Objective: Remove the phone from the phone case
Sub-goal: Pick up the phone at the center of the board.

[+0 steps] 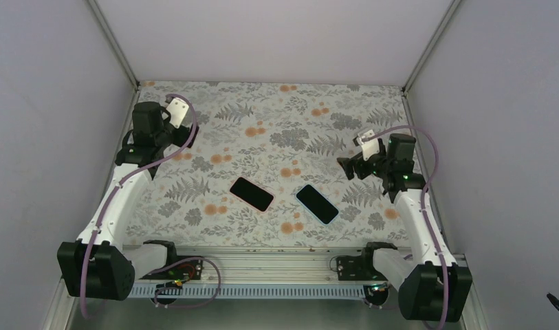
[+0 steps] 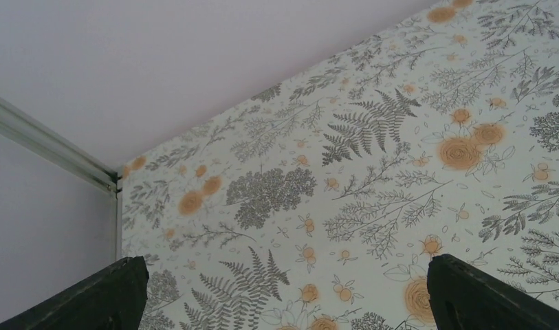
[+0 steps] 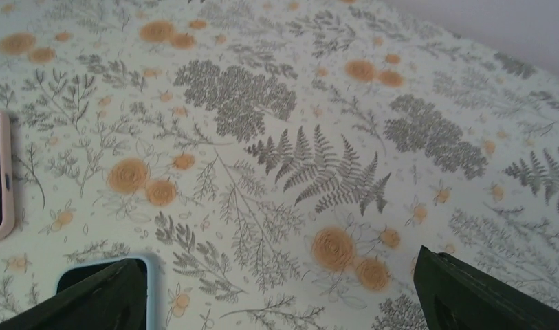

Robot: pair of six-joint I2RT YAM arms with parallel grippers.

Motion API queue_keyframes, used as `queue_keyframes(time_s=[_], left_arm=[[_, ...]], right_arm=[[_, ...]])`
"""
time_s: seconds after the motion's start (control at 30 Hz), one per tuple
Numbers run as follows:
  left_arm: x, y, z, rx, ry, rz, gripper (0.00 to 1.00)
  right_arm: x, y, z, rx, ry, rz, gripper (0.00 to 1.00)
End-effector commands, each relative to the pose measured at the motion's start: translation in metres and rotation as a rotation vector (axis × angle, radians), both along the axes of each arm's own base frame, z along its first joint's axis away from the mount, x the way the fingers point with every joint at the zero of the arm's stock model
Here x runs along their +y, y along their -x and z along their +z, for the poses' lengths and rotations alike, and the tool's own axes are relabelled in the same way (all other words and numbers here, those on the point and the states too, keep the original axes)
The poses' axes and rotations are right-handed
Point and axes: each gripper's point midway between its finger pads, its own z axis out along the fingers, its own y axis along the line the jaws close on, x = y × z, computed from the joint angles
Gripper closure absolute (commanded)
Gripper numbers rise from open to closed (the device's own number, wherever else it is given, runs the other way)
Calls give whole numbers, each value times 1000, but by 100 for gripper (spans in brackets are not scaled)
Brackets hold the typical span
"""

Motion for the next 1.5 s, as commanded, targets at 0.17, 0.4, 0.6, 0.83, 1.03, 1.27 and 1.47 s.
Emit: queue_keyframes(time_s=[0.17, 0.4, 0.6, 0.83, 1.03, 1.27, 1.47], left_arm=[[-4, 7, 3, 2, 5, -23, 0], [-8, 3, -5, 29, 4, -47, 0], [-5, 2, -10, 51, -12, -34, 0], [-1, 6, -27, 67, -36, -25, 0], [-2, 4, -36, 82, -35, -29, 0], [-2, -1, -49, 98, -37, -31, 0], [-7, -2, -54, 115, -24, -53, 0]], right_arm=[[31, 44, -32, 148, 106, 215, 0], [48, 67, -81, 387, 345, 279, 0], [63, 88, -120, 707, 396, 303, 0], [77, 115, -157, 848, 431, 330, 0], [72, 109, -170, 842, 494, 276, 0], [74, 115, -183, 865, 554, 283, 0], [73, 114, -194, 843, 644, 261, 0]])
